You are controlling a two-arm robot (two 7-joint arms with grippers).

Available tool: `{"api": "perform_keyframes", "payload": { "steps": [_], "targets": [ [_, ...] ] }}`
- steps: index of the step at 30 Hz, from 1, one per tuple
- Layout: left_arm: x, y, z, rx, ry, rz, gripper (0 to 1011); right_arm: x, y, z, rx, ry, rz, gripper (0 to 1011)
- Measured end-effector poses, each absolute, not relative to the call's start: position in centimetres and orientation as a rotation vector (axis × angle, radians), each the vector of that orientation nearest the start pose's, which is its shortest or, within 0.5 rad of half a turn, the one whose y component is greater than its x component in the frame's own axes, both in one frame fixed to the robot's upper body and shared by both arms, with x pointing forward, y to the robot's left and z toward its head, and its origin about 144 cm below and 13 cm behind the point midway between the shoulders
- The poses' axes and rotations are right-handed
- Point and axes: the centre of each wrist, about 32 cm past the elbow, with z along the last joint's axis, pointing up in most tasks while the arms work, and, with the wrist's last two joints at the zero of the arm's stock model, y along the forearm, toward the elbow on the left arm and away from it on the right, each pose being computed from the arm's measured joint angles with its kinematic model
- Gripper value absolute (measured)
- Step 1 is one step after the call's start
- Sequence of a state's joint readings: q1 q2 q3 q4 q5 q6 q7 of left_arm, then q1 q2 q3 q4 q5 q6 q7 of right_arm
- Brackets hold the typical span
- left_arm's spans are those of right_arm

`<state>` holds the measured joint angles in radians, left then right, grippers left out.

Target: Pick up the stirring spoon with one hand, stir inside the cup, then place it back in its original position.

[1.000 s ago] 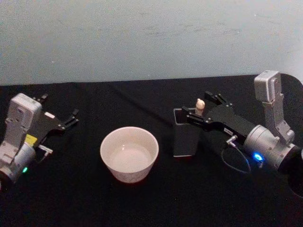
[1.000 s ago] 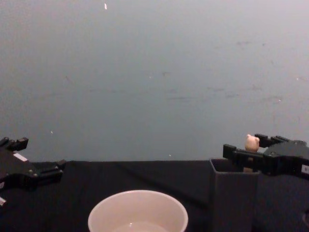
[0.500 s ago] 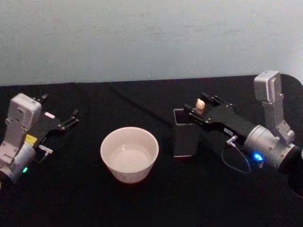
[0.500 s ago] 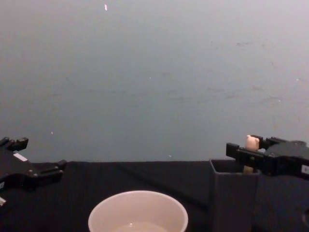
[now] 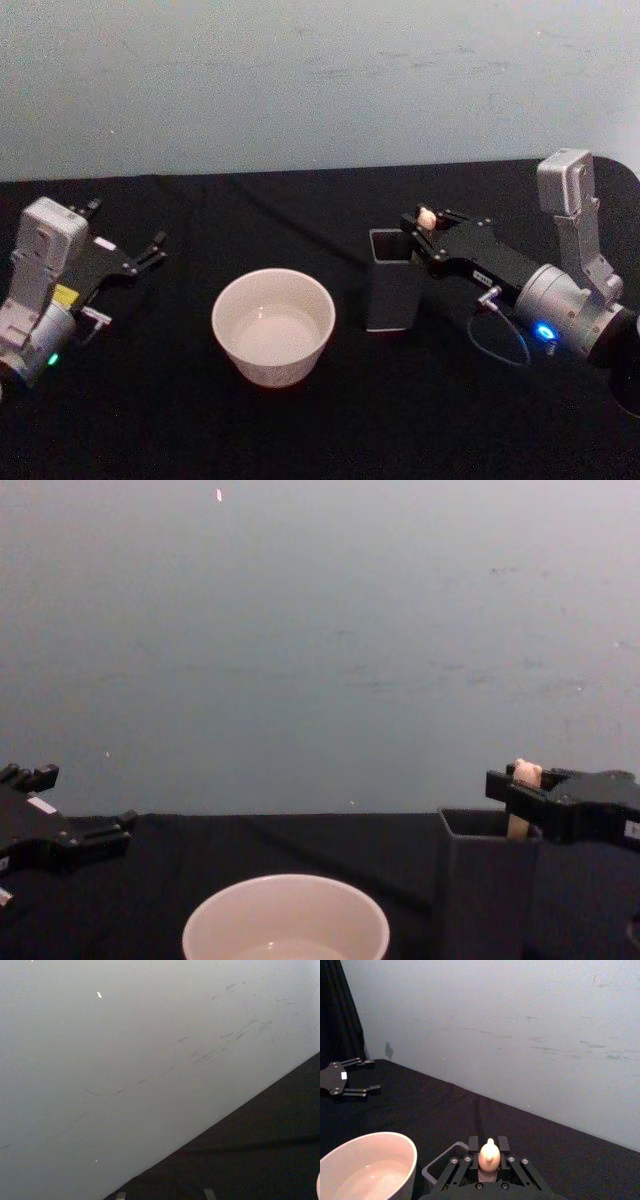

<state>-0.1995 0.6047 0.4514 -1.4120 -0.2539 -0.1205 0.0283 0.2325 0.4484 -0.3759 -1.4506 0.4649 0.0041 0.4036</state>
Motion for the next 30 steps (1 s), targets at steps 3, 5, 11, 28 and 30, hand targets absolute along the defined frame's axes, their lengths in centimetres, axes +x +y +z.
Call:
{"api": "perform_keyframes", "payload": {
  "steps": [3,5,11,28,30],
  "targets": [
    [48.9,31.0,114.0,0.305,-0.285,1.248,1001,50.7,-26.6,116.5,-0.060,0.016,-0.886,213],
    [48.9,31.0,114.0,0.304,-0.285,1.248,1001,50.7,-26.6,116.5,-0.058,0.016,-0.885,213],
    [48.9,31.0,114.0,0.304,-0.285,1.248,1001,50.5,-26.5,116.8,-0.039,0.019,-0.866,213],
    [48.9,31.0,114.0,0.304,-0.285,1.248,1001,51.1,-26.5,121.0,0.112,-0.072,-0.837,213],
    [48.9,31.0,114.0,0.304,-0.285,1.248,1001,51.1,-26.6,121.5,0.133,-0.080,-0.834,213]
  ]
}}
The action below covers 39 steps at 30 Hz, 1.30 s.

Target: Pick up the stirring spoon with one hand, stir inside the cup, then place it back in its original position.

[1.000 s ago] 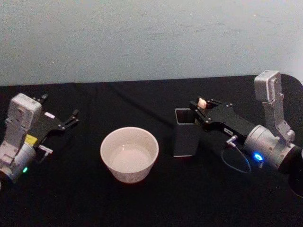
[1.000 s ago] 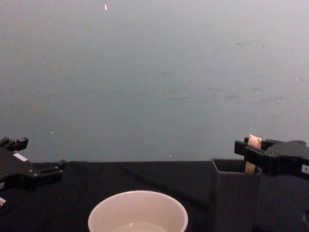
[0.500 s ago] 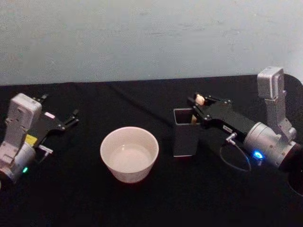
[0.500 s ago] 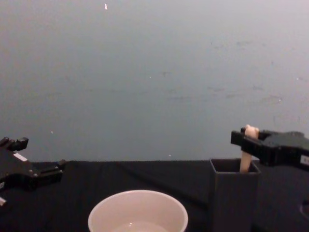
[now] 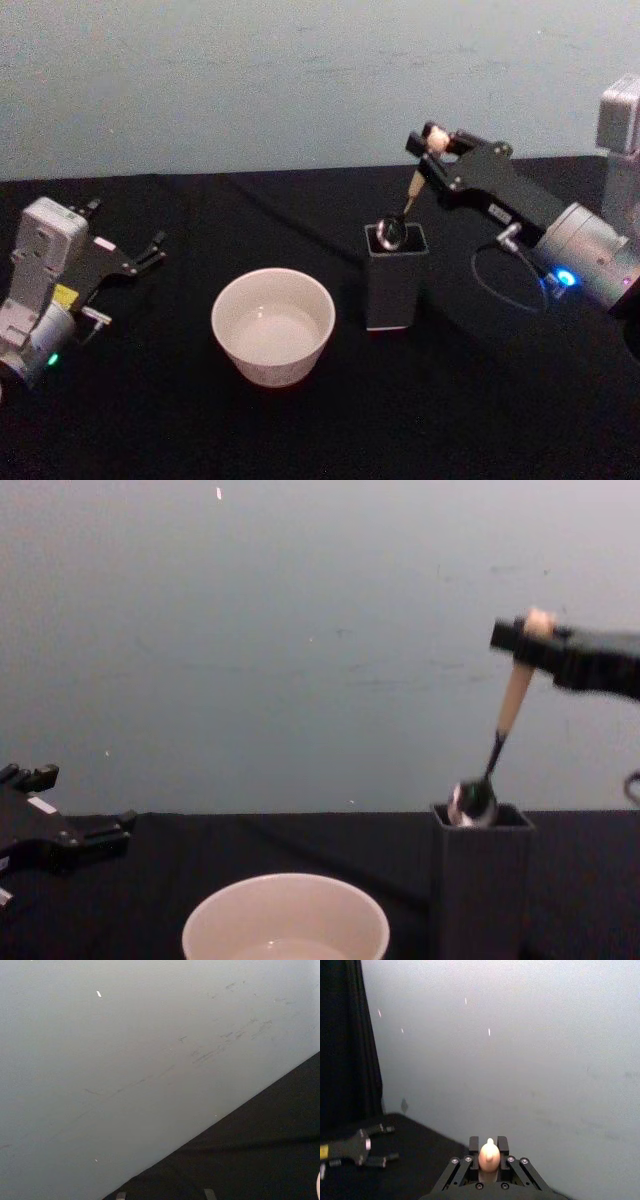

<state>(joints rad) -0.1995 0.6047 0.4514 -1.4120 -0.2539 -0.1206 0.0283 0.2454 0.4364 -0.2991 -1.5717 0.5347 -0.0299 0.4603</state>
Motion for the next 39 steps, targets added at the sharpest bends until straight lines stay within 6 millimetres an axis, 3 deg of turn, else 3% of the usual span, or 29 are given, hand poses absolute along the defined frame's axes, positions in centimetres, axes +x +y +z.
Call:
{"api": "perform_keyframes", "payload": {
  "steps": [9,17,26,39],
  "targets": [
    [48.9,31.0,114.0,0.305,-0.285,1.248,1001,51.7,-26.4,123.7,0.226,-0.120,-0.809,213],
    [48.9,31.0,114.0,0.304,-0.285,1.248,1001,52.2,-24.7,123.5,0.248,-0.126,-0.753,213],
    [48.9,31.0,114.0,0.304,-0.285,1.248,1001,52.7,-21.7,121.0,0.228,-0.137,-0.624,213],
    [48.9,31.0,114.0,0.304,-0.285,1.248,1001,53.6,-19.7,116.8,0.169,-0.172,-0.512,213]
  ]
}}
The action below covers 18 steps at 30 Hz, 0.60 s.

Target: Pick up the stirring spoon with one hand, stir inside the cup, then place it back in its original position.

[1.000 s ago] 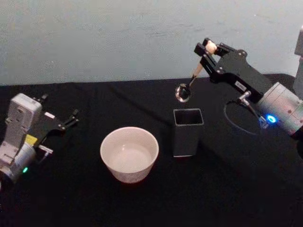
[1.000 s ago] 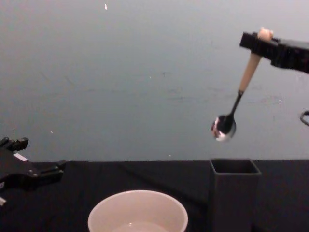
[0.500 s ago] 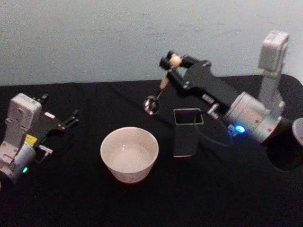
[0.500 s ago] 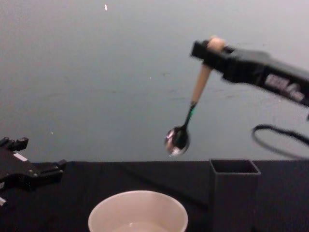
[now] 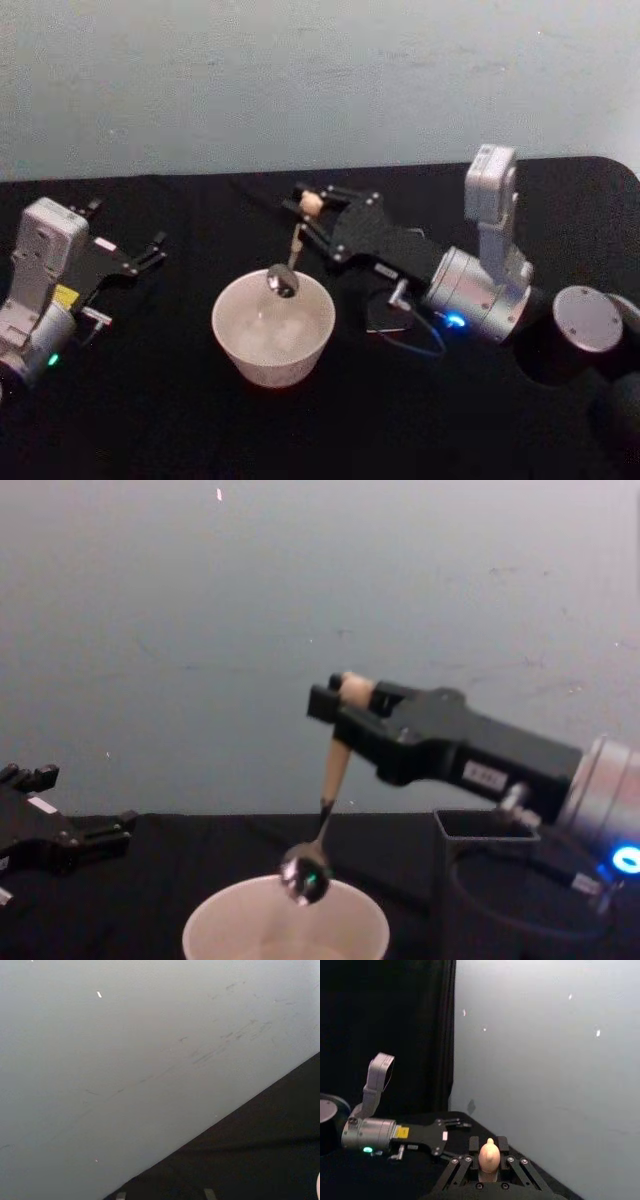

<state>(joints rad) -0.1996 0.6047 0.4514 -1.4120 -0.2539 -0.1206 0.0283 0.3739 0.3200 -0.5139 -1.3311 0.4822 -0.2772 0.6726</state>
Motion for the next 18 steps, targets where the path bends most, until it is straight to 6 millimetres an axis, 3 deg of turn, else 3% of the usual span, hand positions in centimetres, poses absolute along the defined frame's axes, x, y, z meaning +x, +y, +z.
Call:
{"api": "perform_keyframes", "payload": {
  "steps": [18],
  "targets": [
    [48.9,31.0,114.0,0.304,-0.285,1.248,1001,54.5,-17.5,113.1,0.089,-0.208,-0.486,213]
  ]
}}
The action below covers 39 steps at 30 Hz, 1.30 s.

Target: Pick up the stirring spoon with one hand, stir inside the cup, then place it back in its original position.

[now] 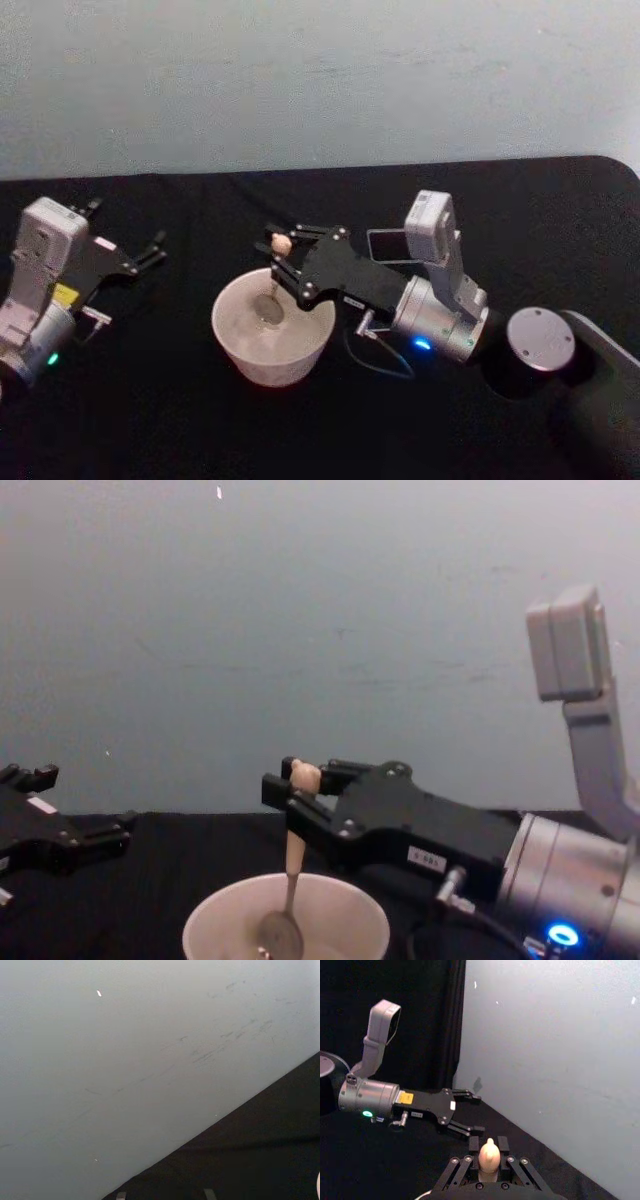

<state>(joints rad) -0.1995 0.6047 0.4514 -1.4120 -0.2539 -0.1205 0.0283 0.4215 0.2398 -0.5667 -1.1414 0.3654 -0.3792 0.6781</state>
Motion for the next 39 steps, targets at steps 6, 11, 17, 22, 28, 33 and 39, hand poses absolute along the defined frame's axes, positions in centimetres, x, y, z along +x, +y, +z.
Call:
{"api": "perform_keyframes", "payload": {
  "steps": [6,11,17,22,28,33,39],
  "targets": [
    [48.9,31.0,114.0,0.304,-0.285,1.248,1001,54.5,-17.4,112.7,0.077,-0.212,-0.496,213],
    [48.9,31.0,114.0,0.304,-0.285,1.248,1001,54.6,-17.5,112.7,0.076,-0.214,-0.504,213],
    [48.9,31.0,114.0,0.304,-0.285,1.248,1001,54.6,-17.7,112.8,0.078,-0.218,-0.515,213],
    [48.9,31.0,114.0,0.304,-0.285,1.248,1001,54.6,-18.4,113.0,0.075,-0.224,-0.524,213],
    [48.9,31.0,114.0,0.304,-0.285,1.248,1001,54.2,-19.3,113.3,0.076,-0.229,-0.529,213],
    [48.9,31.0,114.0,0.305,-0.285,1.248,1001,53.4,-20.2,113.4,0.070,-0.228,-0.517,213],
    [48.9,31.0,114.0,0.304,-0.285,1.248,1001,52.2,-20.8,113.3,0.064,-0.218,-0.474,213]
  ]
}}
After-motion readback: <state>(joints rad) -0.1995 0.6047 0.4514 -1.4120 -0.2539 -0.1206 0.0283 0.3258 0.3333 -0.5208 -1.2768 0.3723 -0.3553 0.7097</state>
